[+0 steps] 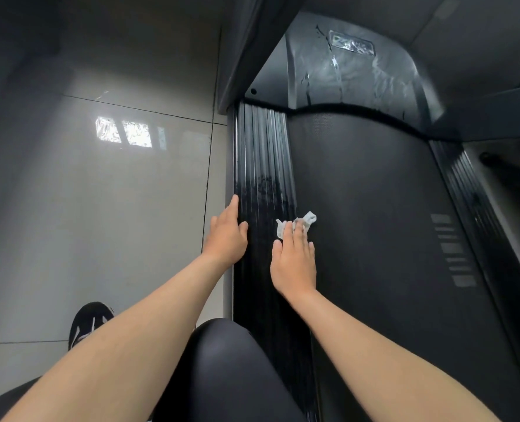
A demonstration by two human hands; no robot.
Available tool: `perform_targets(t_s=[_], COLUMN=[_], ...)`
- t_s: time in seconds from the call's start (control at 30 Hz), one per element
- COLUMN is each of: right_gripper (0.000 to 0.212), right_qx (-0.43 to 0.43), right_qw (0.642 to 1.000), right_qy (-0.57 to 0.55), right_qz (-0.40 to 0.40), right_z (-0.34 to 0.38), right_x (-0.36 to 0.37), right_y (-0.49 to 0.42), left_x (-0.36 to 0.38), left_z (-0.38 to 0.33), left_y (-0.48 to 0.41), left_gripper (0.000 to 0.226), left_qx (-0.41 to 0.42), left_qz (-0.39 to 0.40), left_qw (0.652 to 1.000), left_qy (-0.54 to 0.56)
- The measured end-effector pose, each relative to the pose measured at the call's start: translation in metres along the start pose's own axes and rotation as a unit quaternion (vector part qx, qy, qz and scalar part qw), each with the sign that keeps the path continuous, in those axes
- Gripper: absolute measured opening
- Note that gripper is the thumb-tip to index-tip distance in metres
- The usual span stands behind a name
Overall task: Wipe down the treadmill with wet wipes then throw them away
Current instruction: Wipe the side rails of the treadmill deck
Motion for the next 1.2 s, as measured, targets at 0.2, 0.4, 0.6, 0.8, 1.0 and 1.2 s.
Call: perform_targets(t_s=[0.2,0.4,0.6,0.8,1.0,1.2], right_gripper=[0.061,0.063,0.057,0.052,0.054,0.057], right_qx=[0.008,0.014,-0.096,-0.213,-0.079,-0.026], right_qw=[1.0,0.999,0.995,0.976,0.997,0.998], right_qy=[-0.007,-0.014,0.03,0.046,0.012,-0.024], right_qz=[0.017,0.044,0.022,0.019,0.012,0.056], right_z=[0.01,0.036,0.084,0.063,0.021,0.053], right_x=[-0.009,-0.029,-0.031,-0.018,-0.019,-0.032], right_y=[-0.04,-0.101,-0.1,-0.045,-0.052,-0.112], left_x=[-0.003,-0.006,-0.009,-0.008,-0.007,-0.01], left_z=[0.0,0.005,0.009,0.01,0.014,0.015], left_y=[-0.002,-0.006,-0.01,-0.005,-0.008,-0.007], left_gripper=[0.064,0.067,0.07,0.062,0.067,0.067], left_qx=[0.009,0.02,0.005,-0.02,-0.03,-0.028], left_qz=[-0.001,0.015,0.023,0.023,0.021,0.016], left_qw=[1.0,0.999,0.997,0.991,0.99,0.986], left_qy=[0.024,0.043,0.068,0.129,0.136,0.166])
Point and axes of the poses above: each hand's wrist, its own y-axis away from the middle knuckle, its own x-axis out of the palm, z = x × y, the point moved 6 cm from there along -y, towards the middle knuckle, and after that the axes turned 12 degrees about y, right-handed, at the moved point
